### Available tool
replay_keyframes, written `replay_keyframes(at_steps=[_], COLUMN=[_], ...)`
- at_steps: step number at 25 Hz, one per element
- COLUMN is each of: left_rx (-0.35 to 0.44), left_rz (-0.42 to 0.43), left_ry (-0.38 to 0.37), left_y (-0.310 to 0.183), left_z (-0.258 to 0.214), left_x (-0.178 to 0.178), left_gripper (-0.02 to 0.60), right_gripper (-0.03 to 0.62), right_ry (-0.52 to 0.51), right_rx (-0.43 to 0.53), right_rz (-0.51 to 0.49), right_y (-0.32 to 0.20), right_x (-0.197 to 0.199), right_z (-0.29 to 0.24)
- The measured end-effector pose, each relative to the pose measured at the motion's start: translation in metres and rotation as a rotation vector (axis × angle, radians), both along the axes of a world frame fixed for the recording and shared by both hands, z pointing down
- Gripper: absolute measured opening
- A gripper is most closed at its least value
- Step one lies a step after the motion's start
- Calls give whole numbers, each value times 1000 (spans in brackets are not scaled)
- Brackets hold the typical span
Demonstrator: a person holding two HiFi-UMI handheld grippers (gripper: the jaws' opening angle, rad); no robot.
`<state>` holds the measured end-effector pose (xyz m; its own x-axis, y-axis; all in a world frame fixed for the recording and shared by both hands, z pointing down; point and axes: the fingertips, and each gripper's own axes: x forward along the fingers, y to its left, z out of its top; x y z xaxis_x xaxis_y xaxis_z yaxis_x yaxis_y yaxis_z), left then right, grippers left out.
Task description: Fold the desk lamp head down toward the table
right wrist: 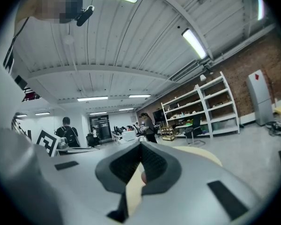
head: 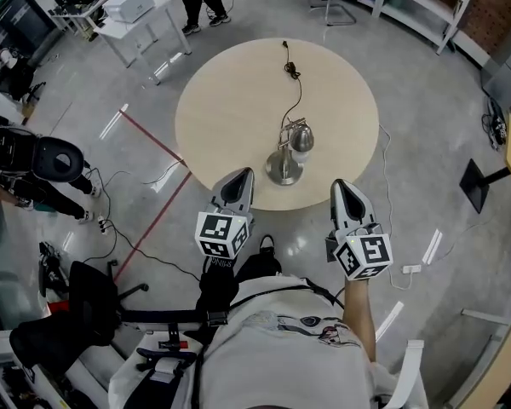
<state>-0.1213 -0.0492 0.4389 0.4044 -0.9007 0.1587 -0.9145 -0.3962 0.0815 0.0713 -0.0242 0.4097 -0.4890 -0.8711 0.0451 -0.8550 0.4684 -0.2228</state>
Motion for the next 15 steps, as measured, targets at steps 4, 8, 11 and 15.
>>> replay_keyframes(at_steps=[4,8,11,15], left_rx=[-24,-41,-58,-84], left_rz=[20,42,80,121], left_ry=[-2,4,9,17], left_y=[-24,-44,-57,-72], left_z=[7,13,19,30], left_x=[-13,-20,-22,-25], left_gripper=[-2,-2,-2,-2], right_gripper=[0,0,0,0], right_ry=[4,13,27,47], right_rx=[-15,-22,-20,-9], right_rz=[17,32,58,91], right_y=[-25,-43,-55,-70], right_x=[-13,-18,-19,-21], right_z=[4,5,1,-7])
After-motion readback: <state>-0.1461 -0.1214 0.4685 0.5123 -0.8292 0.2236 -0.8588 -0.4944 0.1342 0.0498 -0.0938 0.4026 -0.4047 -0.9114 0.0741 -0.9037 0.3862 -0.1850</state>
